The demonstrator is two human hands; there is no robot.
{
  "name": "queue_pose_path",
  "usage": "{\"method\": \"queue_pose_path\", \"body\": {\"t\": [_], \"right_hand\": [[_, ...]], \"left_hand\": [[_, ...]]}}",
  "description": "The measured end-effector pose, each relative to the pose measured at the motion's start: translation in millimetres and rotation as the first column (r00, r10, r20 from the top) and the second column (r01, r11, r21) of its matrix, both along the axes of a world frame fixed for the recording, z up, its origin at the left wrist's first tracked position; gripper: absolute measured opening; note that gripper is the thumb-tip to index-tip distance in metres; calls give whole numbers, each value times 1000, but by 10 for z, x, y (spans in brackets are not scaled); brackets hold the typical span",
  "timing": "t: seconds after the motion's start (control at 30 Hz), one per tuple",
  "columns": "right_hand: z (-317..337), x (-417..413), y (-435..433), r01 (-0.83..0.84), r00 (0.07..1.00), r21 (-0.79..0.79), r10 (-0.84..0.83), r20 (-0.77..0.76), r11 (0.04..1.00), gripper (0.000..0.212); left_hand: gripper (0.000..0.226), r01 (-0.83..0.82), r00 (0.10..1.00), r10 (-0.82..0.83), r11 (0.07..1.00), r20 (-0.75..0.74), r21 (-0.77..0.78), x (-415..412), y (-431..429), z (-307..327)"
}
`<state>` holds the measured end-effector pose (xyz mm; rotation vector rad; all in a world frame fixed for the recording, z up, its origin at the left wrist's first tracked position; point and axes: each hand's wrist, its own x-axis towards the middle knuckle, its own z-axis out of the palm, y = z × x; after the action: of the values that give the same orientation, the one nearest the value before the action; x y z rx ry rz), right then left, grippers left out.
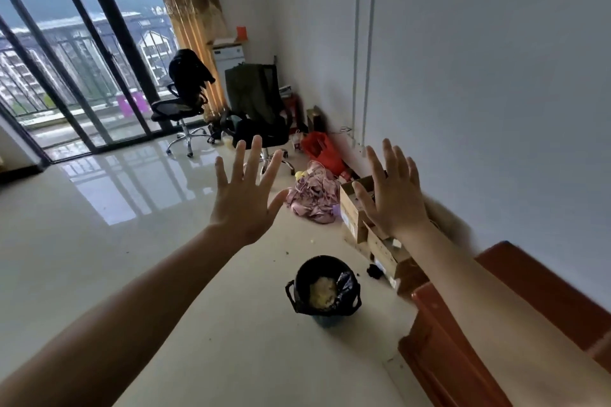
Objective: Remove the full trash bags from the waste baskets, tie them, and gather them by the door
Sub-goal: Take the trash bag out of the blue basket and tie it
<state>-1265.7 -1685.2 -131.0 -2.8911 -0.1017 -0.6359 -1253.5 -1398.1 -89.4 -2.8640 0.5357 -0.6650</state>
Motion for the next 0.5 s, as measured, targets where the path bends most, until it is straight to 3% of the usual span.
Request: {"method": "queue_pose_path", "body": {"t": [0.23,0.5], "right_hand": [[-139,1181,7,33,996,1,-33,-84,999,74],[-794,1882,-108,295,939,87,-273,-208,951,74]], "left_hand": [[75,36,997,-36,999,-65,3,1439,-20,-133],[73,224,935,-237,971,-265,-80,3065,-520,-767]]}}
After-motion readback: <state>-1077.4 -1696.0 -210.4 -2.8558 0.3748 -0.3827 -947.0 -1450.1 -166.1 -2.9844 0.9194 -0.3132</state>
